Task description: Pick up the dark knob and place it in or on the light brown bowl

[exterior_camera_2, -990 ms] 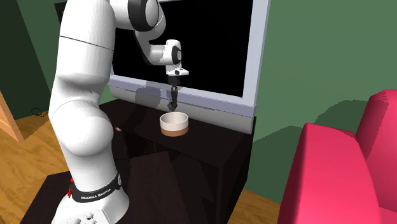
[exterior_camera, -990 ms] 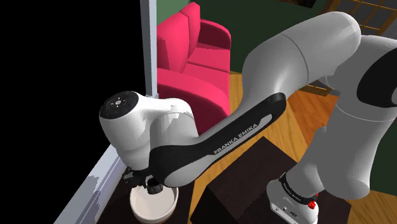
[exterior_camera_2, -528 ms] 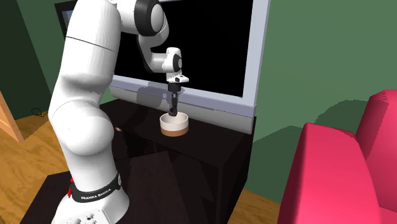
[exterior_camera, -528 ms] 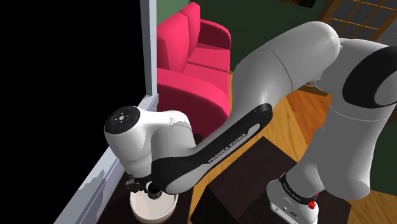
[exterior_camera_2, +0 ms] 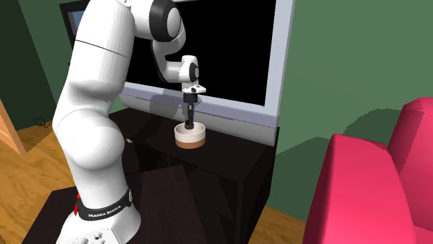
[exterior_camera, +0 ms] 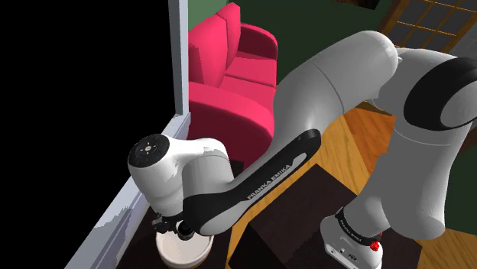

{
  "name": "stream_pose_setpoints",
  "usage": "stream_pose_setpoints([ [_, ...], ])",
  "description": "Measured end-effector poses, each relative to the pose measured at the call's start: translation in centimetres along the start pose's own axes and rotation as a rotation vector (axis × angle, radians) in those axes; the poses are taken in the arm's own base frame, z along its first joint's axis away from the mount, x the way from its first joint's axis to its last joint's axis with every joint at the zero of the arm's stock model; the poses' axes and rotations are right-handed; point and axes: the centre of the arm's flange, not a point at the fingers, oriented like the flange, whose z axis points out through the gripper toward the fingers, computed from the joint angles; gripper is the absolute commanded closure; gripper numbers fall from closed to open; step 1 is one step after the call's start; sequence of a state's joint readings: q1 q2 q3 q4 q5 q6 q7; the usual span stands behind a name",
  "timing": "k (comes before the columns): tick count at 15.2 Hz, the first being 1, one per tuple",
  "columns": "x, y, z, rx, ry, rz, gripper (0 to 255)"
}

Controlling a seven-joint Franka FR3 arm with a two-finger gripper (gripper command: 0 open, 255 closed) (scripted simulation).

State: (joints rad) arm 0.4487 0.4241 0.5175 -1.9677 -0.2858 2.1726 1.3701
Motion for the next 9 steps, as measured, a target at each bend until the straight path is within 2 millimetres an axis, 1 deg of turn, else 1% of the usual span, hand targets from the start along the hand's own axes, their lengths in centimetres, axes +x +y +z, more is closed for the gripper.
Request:
stream_pose_setpoints([
  [1, 0.0, 0.0, 0.0, 0.000, 0.000, 0.000, 0],
  [7, 0.0, 0.0, 0.0, 0.000, 0.000, 0.000, 0],
  [9, -0.1, 0.0, -1.6, 0.001, 0.001, 0.000, 0],
])
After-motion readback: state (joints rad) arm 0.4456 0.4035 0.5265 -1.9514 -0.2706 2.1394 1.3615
